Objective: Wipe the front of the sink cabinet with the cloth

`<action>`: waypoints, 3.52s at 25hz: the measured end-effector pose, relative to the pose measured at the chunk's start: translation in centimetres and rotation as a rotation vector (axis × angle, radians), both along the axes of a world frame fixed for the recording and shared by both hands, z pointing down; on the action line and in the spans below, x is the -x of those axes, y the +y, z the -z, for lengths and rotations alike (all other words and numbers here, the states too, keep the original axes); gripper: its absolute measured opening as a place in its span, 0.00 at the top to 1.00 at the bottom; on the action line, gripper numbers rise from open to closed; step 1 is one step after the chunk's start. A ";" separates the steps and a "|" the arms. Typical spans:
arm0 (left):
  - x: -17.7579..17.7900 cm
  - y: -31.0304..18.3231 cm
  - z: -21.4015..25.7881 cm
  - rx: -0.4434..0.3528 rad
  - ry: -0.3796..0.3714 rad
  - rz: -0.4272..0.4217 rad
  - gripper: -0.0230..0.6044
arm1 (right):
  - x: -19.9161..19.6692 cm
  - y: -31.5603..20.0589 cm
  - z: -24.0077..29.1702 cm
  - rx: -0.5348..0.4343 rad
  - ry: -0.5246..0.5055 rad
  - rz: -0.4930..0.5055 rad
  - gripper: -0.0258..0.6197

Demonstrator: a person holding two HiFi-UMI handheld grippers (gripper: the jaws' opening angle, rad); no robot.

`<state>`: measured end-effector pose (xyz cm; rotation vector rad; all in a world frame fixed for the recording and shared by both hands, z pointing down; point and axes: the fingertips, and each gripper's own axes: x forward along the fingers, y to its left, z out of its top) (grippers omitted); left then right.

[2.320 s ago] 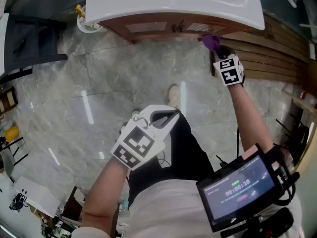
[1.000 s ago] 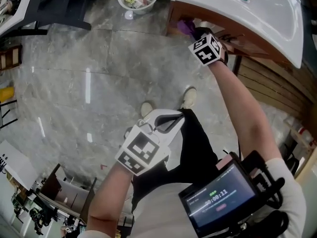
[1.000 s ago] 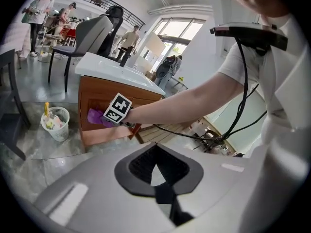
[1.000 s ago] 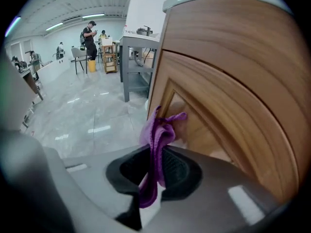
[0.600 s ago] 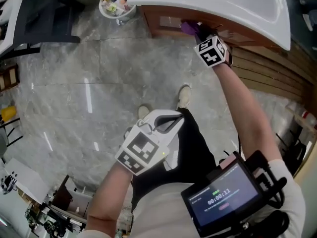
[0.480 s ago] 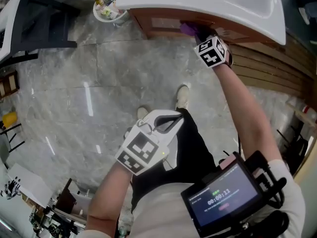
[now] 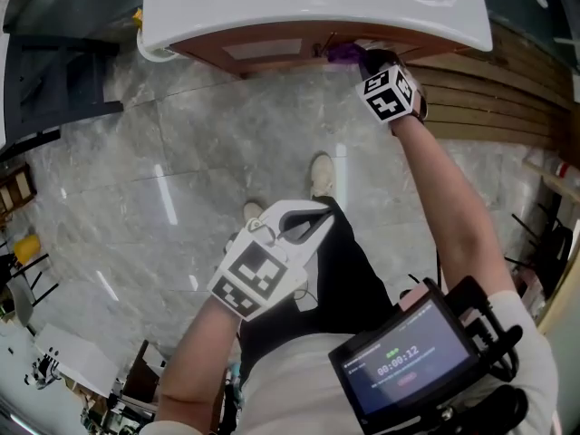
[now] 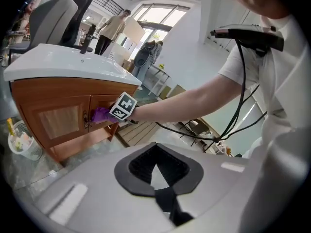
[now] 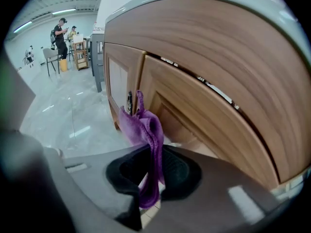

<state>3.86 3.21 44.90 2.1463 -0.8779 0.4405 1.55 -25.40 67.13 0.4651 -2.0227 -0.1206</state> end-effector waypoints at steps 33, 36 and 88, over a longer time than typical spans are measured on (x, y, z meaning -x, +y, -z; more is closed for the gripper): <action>-6.4 -6.0 -0.4 -0.004 0.001 -0.059 0.96 | -22.6 -9.5 -0.9 -0.015 0.111 -0.332 0.87; -5.2 -5.1 -0.2 -0.008 0.002 -0.041 0.96 | -20.7 -6.8 -1.2 -0.003 0.084 -0.319 0.87; 9.4 4.0 -4.7 0.030 -0.002 0.212 0.96 | 13.6 7.6 -12.1 0.170 -0.061 -0.026 0.87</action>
